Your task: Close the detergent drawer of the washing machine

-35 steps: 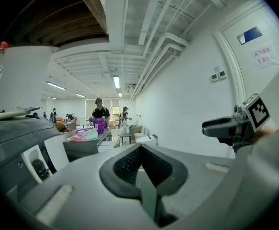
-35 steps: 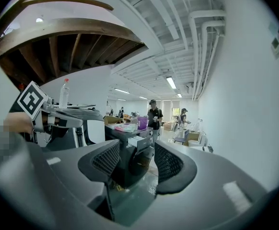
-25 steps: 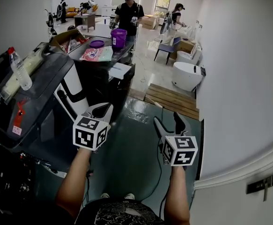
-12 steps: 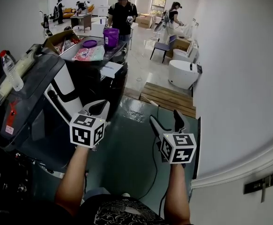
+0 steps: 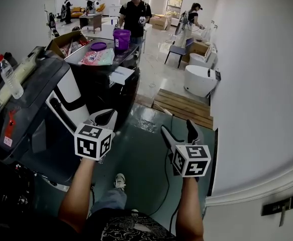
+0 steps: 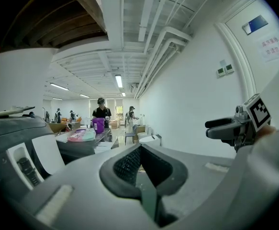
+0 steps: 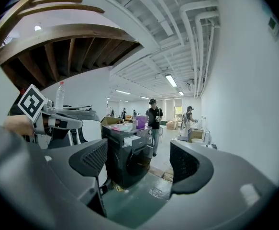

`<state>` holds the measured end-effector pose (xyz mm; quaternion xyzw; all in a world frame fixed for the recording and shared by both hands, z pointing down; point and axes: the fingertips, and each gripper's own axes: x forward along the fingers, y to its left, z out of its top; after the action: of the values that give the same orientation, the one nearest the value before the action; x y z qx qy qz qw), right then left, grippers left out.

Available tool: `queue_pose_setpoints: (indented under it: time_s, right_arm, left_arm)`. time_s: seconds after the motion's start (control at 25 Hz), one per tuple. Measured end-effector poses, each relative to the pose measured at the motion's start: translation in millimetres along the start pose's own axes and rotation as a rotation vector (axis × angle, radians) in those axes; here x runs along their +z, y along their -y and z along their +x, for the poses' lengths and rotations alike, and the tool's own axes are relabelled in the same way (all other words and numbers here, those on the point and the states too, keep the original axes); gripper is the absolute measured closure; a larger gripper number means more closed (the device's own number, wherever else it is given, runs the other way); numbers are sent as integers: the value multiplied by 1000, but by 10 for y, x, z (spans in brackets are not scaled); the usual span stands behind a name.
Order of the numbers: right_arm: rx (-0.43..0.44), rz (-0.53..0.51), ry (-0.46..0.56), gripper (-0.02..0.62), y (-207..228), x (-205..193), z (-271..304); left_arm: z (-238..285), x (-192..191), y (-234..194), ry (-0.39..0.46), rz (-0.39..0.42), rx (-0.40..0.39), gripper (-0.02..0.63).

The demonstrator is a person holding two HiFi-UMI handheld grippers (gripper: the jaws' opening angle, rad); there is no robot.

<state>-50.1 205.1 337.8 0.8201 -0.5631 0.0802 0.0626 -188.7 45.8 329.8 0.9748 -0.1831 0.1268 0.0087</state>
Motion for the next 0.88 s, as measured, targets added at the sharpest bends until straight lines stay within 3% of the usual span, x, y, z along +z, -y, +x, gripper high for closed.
queue_pose_setpoints:
  time_s: [0.88]
  right_arm:
    - [12,6,-56,192,449,288,2114]
  left_arm:
    - [1825,317,-1183,-14,-27,-40,606]
